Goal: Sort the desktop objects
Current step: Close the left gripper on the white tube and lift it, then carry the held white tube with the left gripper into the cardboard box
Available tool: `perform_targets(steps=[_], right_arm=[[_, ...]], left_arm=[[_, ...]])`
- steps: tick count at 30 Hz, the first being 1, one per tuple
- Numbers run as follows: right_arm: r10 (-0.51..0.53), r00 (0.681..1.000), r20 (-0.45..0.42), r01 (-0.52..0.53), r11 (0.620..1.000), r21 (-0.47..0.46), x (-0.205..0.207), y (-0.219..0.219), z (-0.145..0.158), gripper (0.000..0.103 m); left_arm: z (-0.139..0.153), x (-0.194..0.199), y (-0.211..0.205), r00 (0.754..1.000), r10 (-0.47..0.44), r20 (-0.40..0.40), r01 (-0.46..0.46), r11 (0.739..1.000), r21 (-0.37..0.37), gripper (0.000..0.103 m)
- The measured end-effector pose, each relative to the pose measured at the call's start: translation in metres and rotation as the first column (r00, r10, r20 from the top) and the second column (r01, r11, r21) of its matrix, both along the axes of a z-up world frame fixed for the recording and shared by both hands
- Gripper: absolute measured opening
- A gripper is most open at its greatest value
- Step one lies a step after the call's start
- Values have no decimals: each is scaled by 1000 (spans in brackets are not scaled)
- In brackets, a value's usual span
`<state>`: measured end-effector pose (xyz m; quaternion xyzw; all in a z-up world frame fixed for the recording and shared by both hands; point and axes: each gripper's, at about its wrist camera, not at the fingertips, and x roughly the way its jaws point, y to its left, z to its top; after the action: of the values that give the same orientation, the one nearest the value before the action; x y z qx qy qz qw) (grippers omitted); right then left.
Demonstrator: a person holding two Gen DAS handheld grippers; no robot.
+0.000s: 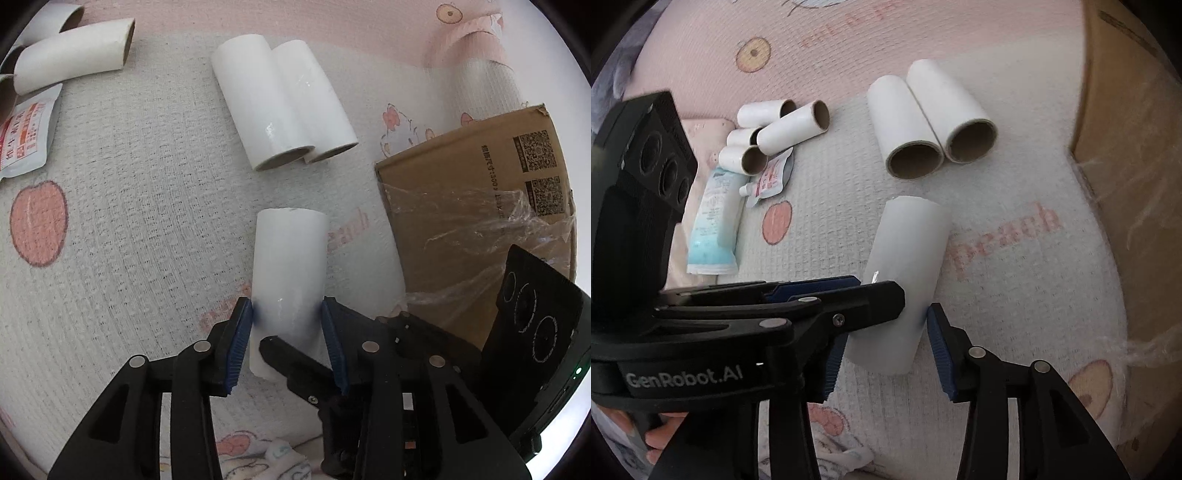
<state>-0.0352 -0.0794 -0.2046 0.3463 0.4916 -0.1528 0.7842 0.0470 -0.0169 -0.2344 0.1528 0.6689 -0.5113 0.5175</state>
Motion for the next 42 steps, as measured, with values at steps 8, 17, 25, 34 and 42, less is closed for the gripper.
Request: perform_targets(steps=[8,17,25,34,42], right_arm=[[-18,1000,24,17,999,34,6,-3,-15,45],[-16,997,73,15,1000,12,6,-5,-4,45],[-14,986,164,32,994,-107,4,-4,48,45],[2,968,250,79,946,-314,-9,0,119,45],[11,952,307,136,881,-453,-22,-4,172,45]], left_arm=[[-11,-3,-12,1000,27,-16,-27,999,32,49],[7,0,-19,999,34,2,-34,999,16,48],[75,-11,-22,986,-20,164,39,993,-114,48],[149,-28,-21,963,-23,270,97,960,-263,48],[195,-48,-44,953,-64,295,173,915,-364,48]])
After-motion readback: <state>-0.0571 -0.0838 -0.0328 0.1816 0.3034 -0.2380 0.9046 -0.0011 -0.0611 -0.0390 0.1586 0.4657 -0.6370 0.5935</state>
